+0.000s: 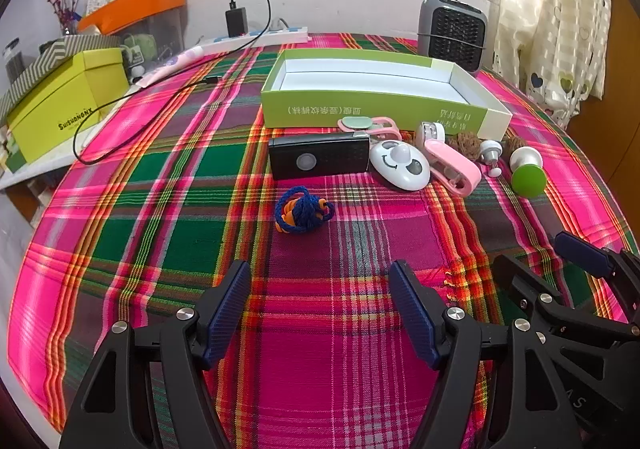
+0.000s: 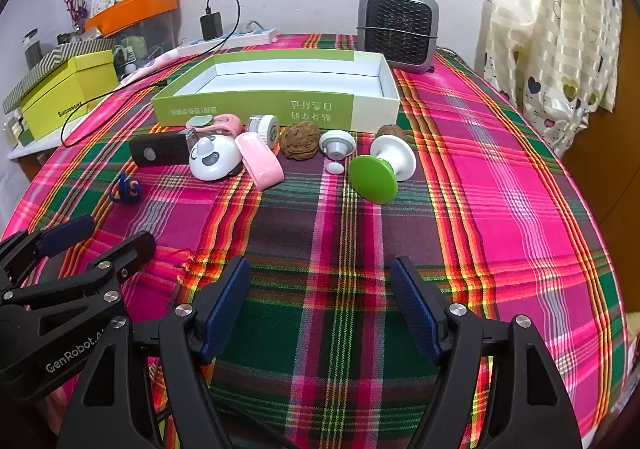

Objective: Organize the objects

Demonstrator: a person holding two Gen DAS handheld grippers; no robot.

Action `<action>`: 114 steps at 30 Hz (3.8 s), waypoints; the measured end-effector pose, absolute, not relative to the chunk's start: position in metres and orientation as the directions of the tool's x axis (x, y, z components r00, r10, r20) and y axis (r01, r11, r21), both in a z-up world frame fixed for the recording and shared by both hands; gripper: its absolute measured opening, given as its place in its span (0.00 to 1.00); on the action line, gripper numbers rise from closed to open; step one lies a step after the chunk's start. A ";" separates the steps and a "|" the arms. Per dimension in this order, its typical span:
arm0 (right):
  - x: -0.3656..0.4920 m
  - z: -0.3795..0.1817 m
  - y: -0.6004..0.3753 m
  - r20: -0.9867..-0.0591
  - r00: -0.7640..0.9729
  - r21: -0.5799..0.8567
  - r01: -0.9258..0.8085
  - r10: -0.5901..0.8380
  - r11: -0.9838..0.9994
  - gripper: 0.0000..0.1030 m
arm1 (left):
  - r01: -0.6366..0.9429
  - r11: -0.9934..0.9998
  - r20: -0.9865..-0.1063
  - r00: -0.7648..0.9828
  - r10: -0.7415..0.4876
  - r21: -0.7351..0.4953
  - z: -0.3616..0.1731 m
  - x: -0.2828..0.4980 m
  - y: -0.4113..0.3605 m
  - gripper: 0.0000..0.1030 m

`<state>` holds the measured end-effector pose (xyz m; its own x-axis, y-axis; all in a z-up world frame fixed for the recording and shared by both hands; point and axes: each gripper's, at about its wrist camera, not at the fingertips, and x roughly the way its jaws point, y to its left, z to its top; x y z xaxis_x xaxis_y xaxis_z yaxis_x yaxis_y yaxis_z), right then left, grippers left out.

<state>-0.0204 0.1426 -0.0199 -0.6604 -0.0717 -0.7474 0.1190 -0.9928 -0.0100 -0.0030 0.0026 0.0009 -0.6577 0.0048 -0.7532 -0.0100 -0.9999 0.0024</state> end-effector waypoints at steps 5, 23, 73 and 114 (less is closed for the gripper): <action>-0.020 -0.020 0.141 -0.748 -0.660 -0.010 0.119 -0.071 -0.993 0.71 | -0.009 -1.000 -0.754 -0.657 0.005 0.001 0.000 -0.003 0.003 0.69; -0.018 -0.020 0.141 -0.747 -0.661 -0.011 0.117 -0.069 -0.993 0.71 | -0.015 -1.000 -0.759 -0.652 0.010 0.000 0.003 -0.006 0.003 0.69; -0.074 -0.017 0.114 -0.786 -0.586 0.001 0.318 -0.198 -0.948 0.60 | -0.097 -0.995 -0.768 -0.634 0.087 -0.032 0.003 -0.044 -0.030 0.63; -0.077 0.007 0.113 -0.754 -0.594 0.069 0.352 -0.280 -0.934 0.18 | -0.174 -0.979 -0.726 -0.660 0.195 -0.104 0.039 -0.057 -0.026 0.21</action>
<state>-0.0773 0.1129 0.0071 -0.5939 -0.2797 -0.7544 0.3517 -0.9336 0.0693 -0.0572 -0.0256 0.0392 -0.6598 0.1947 -0.7257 -0.1740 -0.9792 -0.1045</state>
